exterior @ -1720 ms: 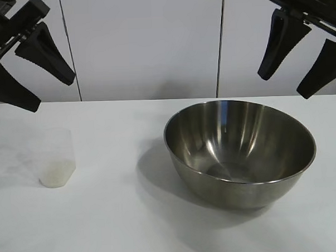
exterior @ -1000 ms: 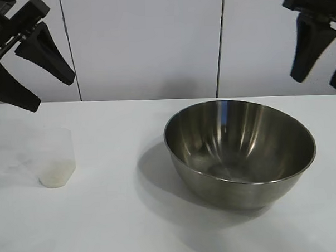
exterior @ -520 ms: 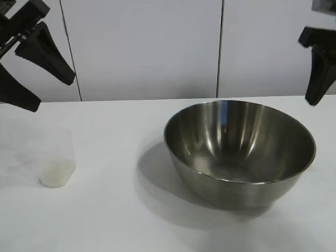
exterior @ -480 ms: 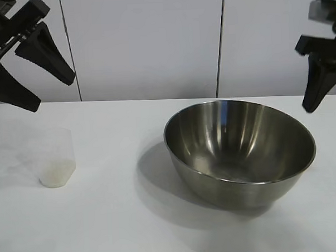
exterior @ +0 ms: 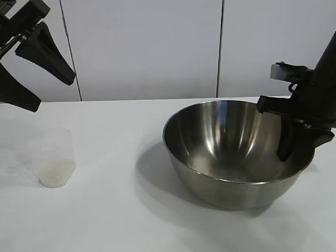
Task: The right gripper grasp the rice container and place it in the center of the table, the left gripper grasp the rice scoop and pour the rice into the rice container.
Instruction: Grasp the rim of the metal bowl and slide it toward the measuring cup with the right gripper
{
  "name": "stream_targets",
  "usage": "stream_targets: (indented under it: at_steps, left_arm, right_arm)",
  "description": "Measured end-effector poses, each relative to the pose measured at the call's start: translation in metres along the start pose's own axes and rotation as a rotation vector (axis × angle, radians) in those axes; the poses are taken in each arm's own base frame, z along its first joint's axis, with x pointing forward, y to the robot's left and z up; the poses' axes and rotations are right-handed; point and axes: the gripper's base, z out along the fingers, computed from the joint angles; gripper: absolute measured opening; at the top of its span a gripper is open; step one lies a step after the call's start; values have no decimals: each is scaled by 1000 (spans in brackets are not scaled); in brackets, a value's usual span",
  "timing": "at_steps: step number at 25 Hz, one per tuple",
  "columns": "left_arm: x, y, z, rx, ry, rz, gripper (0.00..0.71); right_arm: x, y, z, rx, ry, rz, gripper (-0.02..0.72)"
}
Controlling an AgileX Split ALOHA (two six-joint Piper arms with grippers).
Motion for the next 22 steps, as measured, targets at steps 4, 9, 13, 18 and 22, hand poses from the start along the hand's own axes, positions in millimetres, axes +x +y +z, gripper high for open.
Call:
stream_targets:
  at_steps: [4, 9, 13, 18, 22]
  left_arm:
    - [0, 0, 0, 0, 0, 0, 503]
    - [0, 0, 0, 0, 0, 0, 503]
    - [0, 0, 0, 0, 0, 0, 503]
    - [0, 0, 0, 0, 0, 0, 503]
    - [0, 0, 0, 0, 0, 0, 503]
  right_arm:
    - [-11, 4, -24, -67, 26, -35, 20]
    - [-28, 22, -69, -99, -57, -61, 20]
    - [-28, 54, -62, -105, -48, -94, 19]
    - [-25, 96, -37, -119, -46, -118, 19]
    - [-25, 113, 3, -108, -1, -104, 18]
